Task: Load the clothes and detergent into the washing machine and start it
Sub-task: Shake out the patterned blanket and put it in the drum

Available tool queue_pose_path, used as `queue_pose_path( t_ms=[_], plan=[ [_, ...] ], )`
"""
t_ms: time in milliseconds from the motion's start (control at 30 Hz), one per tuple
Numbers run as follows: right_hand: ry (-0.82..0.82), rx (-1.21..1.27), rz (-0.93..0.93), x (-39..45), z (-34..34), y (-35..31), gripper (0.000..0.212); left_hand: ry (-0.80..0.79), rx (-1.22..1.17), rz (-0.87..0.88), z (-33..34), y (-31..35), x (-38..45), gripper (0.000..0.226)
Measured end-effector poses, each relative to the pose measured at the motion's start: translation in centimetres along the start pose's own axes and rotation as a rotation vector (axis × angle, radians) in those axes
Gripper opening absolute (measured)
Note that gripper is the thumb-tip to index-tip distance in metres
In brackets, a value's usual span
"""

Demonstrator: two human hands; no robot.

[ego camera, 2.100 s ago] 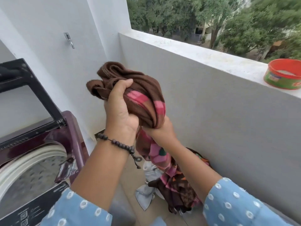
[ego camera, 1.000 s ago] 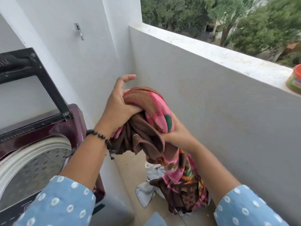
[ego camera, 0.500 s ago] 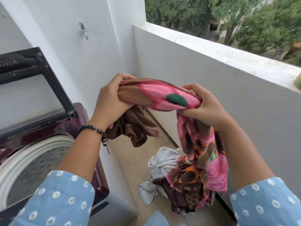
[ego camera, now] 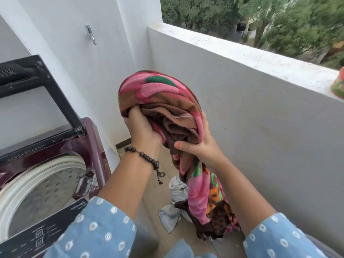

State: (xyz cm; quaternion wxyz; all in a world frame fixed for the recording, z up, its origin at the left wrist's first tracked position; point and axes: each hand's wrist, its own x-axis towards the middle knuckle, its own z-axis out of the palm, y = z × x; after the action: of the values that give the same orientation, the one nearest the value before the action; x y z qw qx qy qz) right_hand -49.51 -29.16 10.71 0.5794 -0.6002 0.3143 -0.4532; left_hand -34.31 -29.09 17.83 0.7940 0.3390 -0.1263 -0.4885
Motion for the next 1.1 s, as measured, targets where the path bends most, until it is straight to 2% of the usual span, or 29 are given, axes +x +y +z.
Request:
queue_pose_path(
  t_ms=[67,133,200,233,300,367,467,567,633,700,800,867,933,1000,1100],
  plan=[
    [0.131,0.065,-0.032,0.6,-0.3,-0.2,0.089,-0.023,0.052,0.008,-0.6,-0.5,-0.6,0.087],
    [0.197,0.110,-0.062,1.1,-1.3,-0.7,0.062,-0.044,0.228,0.036,-1.9,-0.4,-1.2,0.080],
    [0.198,0.061,-0.095,1.5,-2.9,-1.5,0.054,-0.127,0.437,-0.019,-3.8,0.1,-2.1,0.061],
    [0.195,0.000,-0.105,1.7,-3.7,-2.1,0.055,-0.195,0.529,-0.088,-4.9,0.6,-2.6,0.061],
    [0.165,-0.164,-0.114,2.0,-5.1,-3.5,0.054,-0.334,0.735,-0.188,-6.6,2.1,-3.5,0.094],
    [0.095,-0.394,-0.141,2.5,-6.1,-5.0,0.051,-0.447,1.037,-0.143,-6.9,4.4,-4.0,0.129],
    [-0.090,-0.702,-0.186,3.1,-5.5,-7.2,0.045,-0.570,1.491,0.100,-4.4,6.0,-4.2,0.144],
    [-0.304,-0.906,-0.265,3.2,-2.6,-8.9,0.049,-0.737,1.792,0.289,-1.3,4.5,-4.4,0.147],
    [-0.360,-1.009,-0.346,3.2,-1.3,-9.3,0.056,-0.807,1.762,0.279,-0.3,3.2,-4.2,0.145],
    [-0.340,-1.011,-0.346,3.1,-1.1,-9.8,0.064,-0.762,1.629,0.292,-0.6,2.5,-3.9,0.137],
    [-0.348,-0.698,-0.201,2.4,-2.7,-10.0,0.085,-0.662,1.513,0.431,-1.2,2.5,-3.7,0.117],
    [-0.347,-0.440,-0.022,1.8,-4.4,-9.3,0.101,-0.672,1.352,0.423,-0.9,3.2,-3.5,0.103],
    [-0.358,-0.340,0.108,1.3,-5.4,-7.6,0.114,-0.658,1.154,0.429,-0.5,4.1,-2.9,0.088],
    [-0.354,-0.323,0.196,0.7,-5.4,-5.3,0.108,-0.607,0.984,0.476,0.3,5.1,-2.3,0.076],
    [-0.252,-0.173,0.273,0.3,-5.4,-3.6,0.064,-0.589,0.877,0.521,1.0,6.3,-1.9,0.067]
  ],
)
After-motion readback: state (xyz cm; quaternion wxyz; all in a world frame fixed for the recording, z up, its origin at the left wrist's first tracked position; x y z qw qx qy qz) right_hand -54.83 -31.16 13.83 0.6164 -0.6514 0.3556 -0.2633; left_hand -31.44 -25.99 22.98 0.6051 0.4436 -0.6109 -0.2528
